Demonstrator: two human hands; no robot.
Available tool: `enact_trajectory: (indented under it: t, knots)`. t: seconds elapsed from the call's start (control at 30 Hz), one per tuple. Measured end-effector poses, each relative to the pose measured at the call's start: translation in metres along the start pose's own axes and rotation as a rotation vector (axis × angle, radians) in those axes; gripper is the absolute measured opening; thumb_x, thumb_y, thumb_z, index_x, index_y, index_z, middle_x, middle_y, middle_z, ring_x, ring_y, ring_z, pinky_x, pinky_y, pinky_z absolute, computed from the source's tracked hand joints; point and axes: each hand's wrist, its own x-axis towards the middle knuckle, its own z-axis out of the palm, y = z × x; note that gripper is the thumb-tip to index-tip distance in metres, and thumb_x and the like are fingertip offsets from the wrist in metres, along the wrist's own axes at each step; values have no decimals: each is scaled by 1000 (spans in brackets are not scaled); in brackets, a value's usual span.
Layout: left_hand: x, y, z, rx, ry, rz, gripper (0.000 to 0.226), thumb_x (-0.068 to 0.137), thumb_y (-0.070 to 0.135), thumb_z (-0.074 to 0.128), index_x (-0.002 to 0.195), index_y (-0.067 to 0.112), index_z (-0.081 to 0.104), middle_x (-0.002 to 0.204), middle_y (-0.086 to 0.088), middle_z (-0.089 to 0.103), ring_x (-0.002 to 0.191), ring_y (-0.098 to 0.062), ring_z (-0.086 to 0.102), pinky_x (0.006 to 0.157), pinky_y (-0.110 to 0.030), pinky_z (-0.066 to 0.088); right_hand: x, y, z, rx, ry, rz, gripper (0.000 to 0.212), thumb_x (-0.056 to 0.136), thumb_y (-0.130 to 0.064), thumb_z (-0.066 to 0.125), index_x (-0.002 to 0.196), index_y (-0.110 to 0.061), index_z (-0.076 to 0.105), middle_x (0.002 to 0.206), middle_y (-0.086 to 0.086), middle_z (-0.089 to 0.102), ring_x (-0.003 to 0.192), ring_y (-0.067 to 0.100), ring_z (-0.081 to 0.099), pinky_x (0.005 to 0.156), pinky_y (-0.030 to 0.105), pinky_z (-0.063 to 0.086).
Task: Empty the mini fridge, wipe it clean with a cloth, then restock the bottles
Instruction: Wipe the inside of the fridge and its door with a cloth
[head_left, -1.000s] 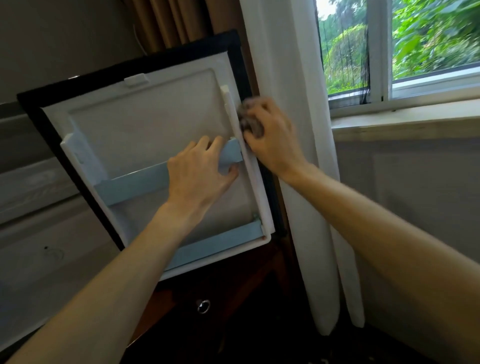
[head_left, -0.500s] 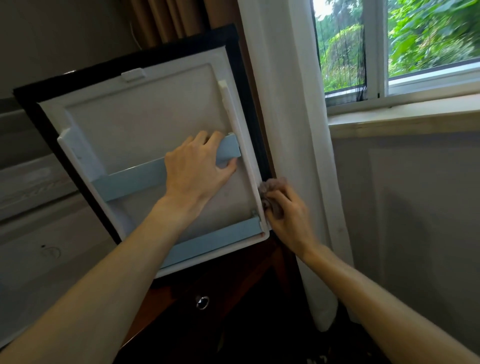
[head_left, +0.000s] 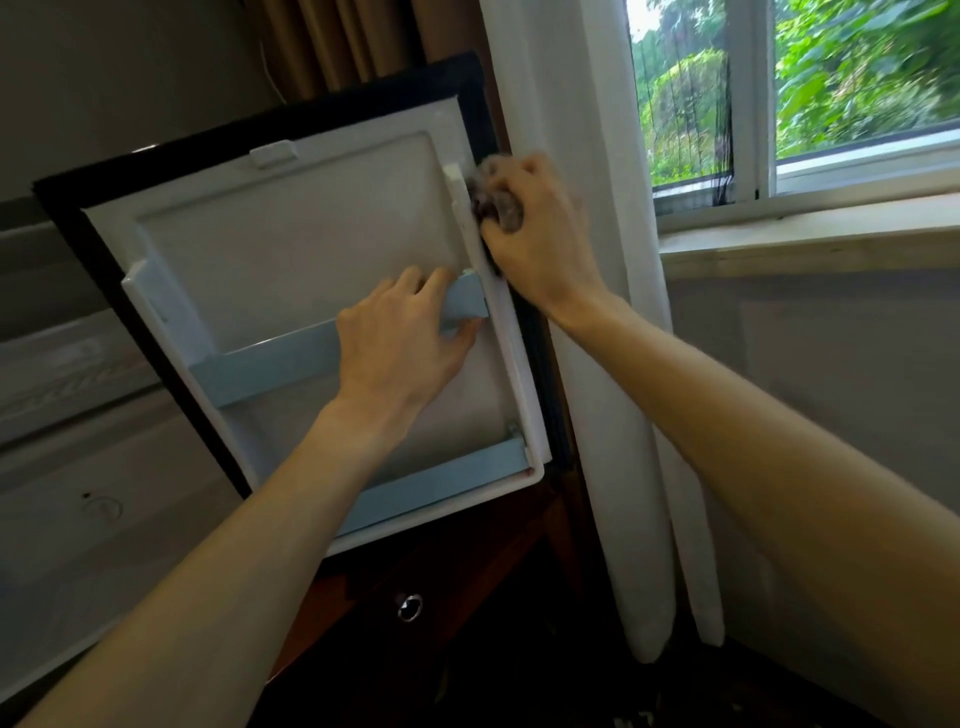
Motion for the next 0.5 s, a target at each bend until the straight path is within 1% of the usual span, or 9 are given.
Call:
enact_trajectory:
  t: [0.07, 0.1, 0.2, 0.3, 0.4, 0.5]
  knots:
    - [-1, 0, 0, 11, 5, -1, 44, 91, 58, 62, 116, 23, 65, 94, -1, 64, 79, -26, 62, 55, -32, 29, -37, 10, 4, 7, -18, 17, 34, 90, -17, 63, 124, -14, 60, 120, 0, 53, 102, 4, 50, 87, 11, 41]
    - [-2, 0, -1, 13, 10, 2, 44, 90, 59, 61, 115, 23, 65, 94, 0, 63, 79, -25, 61, 55, -32, 29, -59, 16, 5, 18, -23, 32, 32, 90, -17, 64, 122, -12, 62, 123, 1, 54, 105, 5, 51, 90, 11, 42]
    - [-3, -2, -3, -12, 12, 3, 44, 90, 59, 61, 116, 23, 64, 96, 1, 63, 82, -22, 61, 57, -32, 33, -130, 33, 9, 44, -73, 87, 26, 88, -13, 69, 114, -10, 65, 126, 1, 54, 113, 6, 53, 99, 17, 45]
    - [-4, -1, -4, -9, 11, -1, 44, 90, 59, 61, 117, 24, 64, 96, 2, 63, 81, -21, 60, 58, -32, 32, -182, 43, 10, 73, -128, 111, 28, 86, -6, 70, 113, -9, 65, 126, -1, 53, 115, 5, 54, 99, 21, 48]
    - [-5, -1, -4, -10, 14, 0, 45, 91, 59, 60, 119, 24, 64, 96, 2, 63, 82, -19, 60, 59, -32, 33, -181, 43, 9, 64, -146, 135, 28, 86, -7, 71, 113, -9, 66, 125, -1, 55, 113, 4, 55, 99, 18, 47]
    - [-5, -1, -5, -28, 10, -4, 46, 90, 59, 61, 119, 23, 64, 96, 2, 62, 82, -20, 60, 59, -32, 35, -139, 29, 6, 43, -132, 135, 27, 88, -11, 68, 115, -11, 65, 125, 1, 55, 112, 5, 53, 96, 6, 40]
